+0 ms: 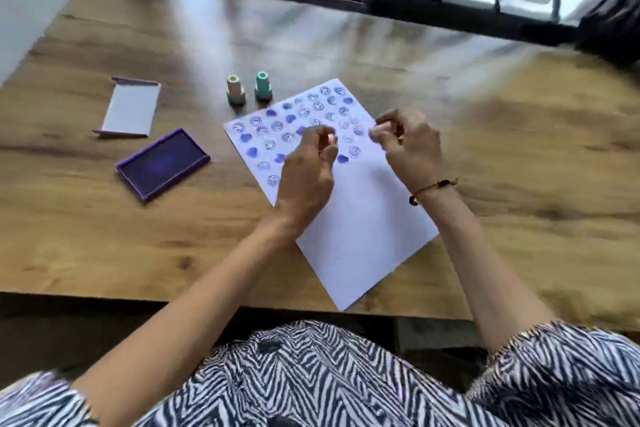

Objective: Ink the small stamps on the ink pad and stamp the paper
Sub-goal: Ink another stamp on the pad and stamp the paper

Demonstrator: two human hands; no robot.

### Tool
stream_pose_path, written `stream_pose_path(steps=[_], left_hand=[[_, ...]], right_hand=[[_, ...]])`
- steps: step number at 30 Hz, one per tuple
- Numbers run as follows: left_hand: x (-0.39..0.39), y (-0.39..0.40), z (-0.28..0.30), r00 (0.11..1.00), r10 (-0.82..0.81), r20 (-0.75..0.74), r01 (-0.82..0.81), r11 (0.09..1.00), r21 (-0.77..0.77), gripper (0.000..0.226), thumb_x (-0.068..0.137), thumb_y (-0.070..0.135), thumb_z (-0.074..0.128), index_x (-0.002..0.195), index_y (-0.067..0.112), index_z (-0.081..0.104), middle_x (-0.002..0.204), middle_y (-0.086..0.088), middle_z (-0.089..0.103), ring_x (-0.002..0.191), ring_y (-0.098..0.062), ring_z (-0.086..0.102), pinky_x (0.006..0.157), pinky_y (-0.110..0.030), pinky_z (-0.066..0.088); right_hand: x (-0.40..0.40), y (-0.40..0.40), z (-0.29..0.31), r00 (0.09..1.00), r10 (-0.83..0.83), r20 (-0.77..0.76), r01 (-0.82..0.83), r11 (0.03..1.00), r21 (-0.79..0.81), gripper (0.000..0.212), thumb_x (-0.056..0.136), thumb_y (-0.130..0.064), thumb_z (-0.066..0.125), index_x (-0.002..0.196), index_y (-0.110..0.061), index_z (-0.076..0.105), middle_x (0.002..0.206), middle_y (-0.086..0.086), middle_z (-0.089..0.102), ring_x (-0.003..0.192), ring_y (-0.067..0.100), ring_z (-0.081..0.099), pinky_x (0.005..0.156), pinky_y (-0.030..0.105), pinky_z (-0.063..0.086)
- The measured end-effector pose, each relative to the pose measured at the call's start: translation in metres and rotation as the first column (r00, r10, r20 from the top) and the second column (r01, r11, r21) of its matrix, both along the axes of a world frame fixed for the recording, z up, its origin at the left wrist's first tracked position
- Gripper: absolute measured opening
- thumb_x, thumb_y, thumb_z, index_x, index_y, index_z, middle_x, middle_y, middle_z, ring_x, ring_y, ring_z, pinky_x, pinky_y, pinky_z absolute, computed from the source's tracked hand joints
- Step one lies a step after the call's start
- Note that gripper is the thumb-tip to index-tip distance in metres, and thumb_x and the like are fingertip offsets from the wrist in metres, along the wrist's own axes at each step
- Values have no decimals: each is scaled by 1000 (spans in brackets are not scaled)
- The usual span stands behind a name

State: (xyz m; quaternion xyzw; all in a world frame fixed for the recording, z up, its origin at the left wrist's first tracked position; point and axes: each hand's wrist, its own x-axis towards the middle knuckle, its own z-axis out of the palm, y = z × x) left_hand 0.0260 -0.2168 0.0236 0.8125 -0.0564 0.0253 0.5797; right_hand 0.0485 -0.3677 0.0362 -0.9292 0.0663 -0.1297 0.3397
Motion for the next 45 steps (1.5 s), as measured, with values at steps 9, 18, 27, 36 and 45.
stream_pose_path(steps=[9,18,27,36,45], left_hand=[[7,-3,-20,999,13,43,-16,996,91,23,88,4,46,110,0,48,106,-13,66,93,-30,61,77,-31,41],[7,-3,-19,999,14,30,-16,997,79,25,88,5,46,112,1,48,108,-16,66,97,-33,61,84,-46,47],[8,-2,-21,1000,1,24,-3,998,69,25,88,8,45,112,2,47,109,-15,65,98,-33,61,85,-48,48],[7,-3,-22,1000,-12,14,12,998,60,25,88,9,46,112,3,47,108,-15,65,98,-32,61,85,-48,47],[5,-3,-19,1000,-11,13,10,997,78,25,89,9,47,113,3,47,108,-16,65,99,-32,60,87,-47,46]], right_hand=[[3,-6,-12,995,64,-74,-74,989,-131,10,80,-11,60,88,-6,64,95,17,64,89,28,57,61,20,27],[11,-2,-12,987,109,-115,-144,924,-354,14,84,-9,53,93,-2,60,101,21,60,87,39,58,70,39,45],[16,-3,-13,963,227,-146,-269,836,-478,11,80,0,46,83,2,57,89,21,59,86,35,54,61,34,41],[15,0,-18,967,240,-85,-251,843,-476,12,72,6,46,74,-2,55,82,17,56,81,33,53,54,33,39],[17,-1,-16,950,267,-162,-311,844,-436,12,73,1,48,73,-7,56,84,14,53,76,28,48,56,30,30]])
